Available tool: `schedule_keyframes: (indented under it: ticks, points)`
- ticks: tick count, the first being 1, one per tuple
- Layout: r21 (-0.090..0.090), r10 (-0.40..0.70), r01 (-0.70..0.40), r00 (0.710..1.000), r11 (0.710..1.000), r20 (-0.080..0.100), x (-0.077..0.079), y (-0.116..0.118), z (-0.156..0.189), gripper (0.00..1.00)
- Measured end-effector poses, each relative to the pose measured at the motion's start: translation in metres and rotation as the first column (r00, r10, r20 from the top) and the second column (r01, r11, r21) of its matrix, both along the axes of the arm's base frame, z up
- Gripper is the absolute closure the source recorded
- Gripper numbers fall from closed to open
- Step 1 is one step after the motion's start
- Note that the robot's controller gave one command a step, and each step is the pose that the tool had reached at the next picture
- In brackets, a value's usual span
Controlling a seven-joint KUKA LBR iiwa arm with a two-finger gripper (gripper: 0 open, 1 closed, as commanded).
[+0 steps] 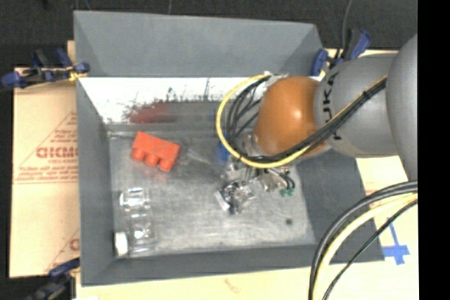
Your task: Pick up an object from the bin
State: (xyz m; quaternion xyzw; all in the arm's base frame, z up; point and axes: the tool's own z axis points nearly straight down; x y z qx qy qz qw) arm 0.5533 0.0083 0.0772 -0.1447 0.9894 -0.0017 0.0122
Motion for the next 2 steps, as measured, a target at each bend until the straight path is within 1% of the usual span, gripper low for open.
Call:
schedule_keyframes:
  ticks: [1, 2]
  points:
    - [-0.002, 0.031, -0.031, 0.999, 1.0, -0.012, 0.017, -0.019, 0.175, 1.0]
    - [0.002, -0.148, 0.148, 0.989, 0.989, -0.015, 0.045, -0.036, 0.221, 1.0]
